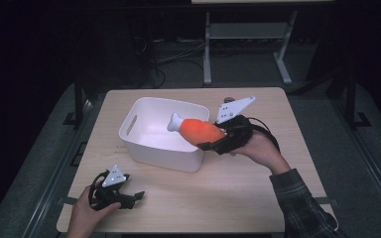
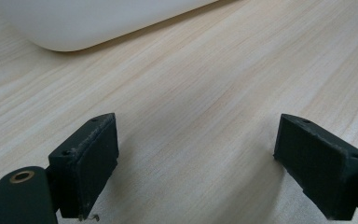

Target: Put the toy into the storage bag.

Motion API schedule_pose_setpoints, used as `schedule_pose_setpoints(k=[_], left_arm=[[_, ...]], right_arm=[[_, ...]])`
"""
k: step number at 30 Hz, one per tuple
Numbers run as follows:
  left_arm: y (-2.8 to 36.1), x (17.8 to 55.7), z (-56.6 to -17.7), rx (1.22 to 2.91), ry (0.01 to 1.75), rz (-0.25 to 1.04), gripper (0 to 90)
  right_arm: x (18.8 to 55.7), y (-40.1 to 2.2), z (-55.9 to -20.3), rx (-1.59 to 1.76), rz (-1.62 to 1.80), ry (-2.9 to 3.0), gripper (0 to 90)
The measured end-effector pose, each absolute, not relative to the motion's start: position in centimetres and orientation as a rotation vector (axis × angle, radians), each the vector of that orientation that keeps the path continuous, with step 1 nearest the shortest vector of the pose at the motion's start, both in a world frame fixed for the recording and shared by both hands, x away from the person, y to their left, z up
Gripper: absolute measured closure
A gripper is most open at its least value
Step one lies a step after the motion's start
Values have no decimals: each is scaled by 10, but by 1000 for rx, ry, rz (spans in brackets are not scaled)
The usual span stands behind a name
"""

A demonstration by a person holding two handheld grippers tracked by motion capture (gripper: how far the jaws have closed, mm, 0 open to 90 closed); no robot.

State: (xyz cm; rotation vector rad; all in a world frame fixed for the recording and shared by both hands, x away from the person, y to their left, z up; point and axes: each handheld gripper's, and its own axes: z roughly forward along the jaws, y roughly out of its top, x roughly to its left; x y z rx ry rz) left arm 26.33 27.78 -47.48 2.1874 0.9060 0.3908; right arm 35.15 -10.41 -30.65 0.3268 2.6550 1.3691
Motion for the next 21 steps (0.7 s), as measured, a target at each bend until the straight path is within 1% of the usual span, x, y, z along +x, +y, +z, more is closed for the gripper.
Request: schedule_pose_setpoints(k=[21], left_arm=[[278,263,-475,2191,904,392,127]], right_arm=[[378,-44,-307,248,1356,2716,405]])
